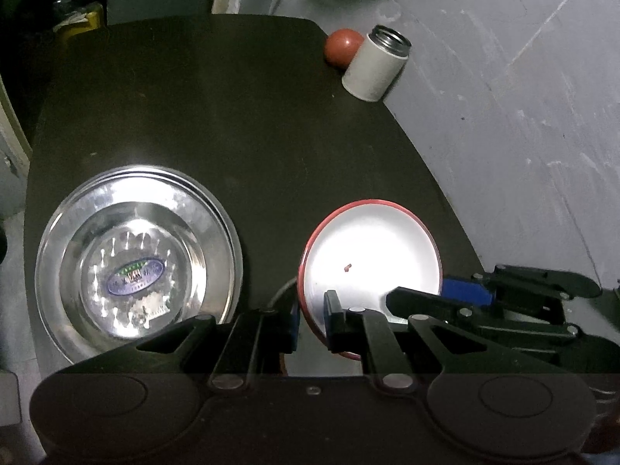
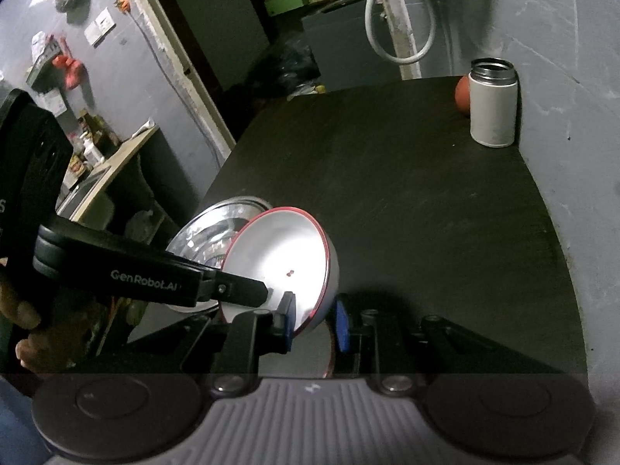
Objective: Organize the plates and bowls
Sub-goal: 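Lower the second white bowl into the first white bowl with the left gripper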
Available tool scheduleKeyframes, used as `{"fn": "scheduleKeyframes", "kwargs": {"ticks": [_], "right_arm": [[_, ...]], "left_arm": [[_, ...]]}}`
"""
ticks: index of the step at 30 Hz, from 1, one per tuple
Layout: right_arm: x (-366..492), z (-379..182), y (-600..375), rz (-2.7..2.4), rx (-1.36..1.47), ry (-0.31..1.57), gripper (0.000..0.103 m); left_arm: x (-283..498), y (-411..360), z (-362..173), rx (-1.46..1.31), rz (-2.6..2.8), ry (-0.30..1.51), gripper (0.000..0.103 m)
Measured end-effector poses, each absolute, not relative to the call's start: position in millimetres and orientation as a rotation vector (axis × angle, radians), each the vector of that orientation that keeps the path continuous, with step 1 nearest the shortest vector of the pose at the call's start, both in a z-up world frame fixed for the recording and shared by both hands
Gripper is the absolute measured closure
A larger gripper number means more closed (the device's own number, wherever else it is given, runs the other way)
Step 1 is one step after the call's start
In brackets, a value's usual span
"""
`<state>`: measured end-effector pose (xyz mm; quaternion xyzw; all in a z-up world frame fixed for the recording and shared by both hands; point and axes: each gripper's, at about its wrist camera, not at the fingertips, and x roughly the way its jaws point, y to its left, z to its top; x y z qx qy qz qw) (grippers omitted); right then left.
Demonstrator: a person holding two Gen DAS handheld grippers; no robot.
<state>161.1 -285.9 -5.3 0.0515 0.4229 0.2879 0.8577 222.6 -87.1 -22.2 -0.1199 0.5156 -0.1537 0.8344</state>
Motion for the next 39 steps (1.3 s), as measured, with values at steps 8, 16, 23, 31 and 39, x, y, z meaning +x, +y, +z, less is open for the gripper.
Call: {"fn": "scheduleKeyframes", "kwargs": {"ticks": [8,16,23,31,39], "right_arm": [[155.2,-3.0,-278.9,0.642,0.042,0.924,0.078],[145.8,-1.4,-279.7,0.650,0.012,0.967,0.078],[140.7,3.0,-278.2,0.646,-0.008,1.000,0.078],[136.1,7.8,-268.7,0.615,-0.023,1.014,0.078],[131.2,8.2,-259.7,0.562,-0.032,1.026,0.078]], "left_arm": [[212.2,-84.9,-27.0,-0.230,-0.343,1.133,0.088],[198.0,-88.6,-26.8,-0.223,-0.340,1.161,0.088],[191.8,-85.2,-26.7,-0.247,-0.339,1.184,0.088],[188.6,-80.4,-25.4,-0.250,-0.347,1.185,0.088],[189.2,-79.3,-26.2,-0.252,-0.373,1.211,0.087]]}}
